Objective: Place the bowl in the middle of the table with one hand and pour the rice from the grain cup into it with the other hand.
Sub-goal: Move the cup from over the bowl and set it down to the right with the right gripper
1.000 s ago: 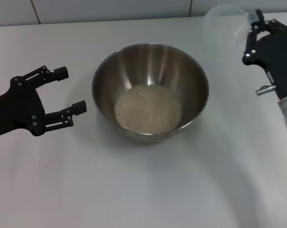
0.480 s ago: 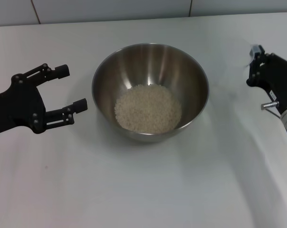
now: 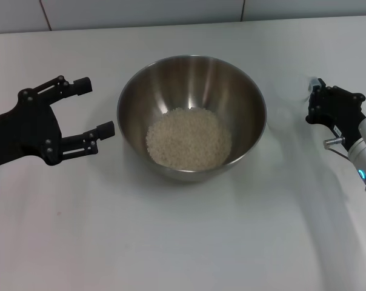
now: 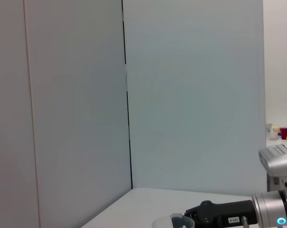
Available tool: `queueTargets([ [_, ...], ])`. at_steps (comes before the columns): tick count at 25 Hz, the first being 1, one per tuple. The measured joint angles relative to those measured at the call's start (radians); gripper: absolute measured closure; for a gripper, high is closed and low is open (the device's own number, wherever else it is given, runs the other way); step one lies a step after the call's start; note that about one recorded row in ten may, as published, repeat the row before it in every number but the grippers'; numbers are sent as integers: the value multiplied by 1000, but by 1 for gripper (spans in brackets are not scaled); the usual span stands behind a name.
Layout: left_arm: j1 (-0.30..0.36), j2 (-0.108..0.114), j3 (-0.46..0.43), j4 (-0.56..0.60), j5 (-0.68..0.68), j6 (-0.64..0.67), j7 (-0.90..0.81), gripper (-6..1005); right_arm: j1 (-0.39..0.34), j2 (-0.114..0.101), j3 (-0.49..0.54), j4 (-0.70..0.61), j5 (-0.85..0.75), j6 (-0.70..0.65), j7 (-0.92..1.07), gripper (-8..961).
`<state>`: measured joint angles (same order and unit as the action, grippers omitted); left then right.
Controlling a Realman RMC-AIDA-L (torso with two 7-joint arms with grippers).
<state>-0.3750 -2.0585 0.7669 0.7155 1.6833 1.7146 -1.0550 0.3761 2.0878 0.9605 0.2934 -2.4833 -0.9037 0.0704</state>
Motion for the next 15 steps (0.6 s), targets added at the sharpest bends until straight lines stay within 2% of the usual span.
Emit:
queueTargets([
  [13,-1,0,0,-1,1,-3,1,138,10,-1,11,-17,-1,-2,0,942],
  [14,-1,0,0,-1,1,-3,1,138,8,0,19,-17,0,-3,2,804],
  [15,-1,0,0,-1,1,-3,1,138,8,0,19,-17,0,-3,2,772],
])
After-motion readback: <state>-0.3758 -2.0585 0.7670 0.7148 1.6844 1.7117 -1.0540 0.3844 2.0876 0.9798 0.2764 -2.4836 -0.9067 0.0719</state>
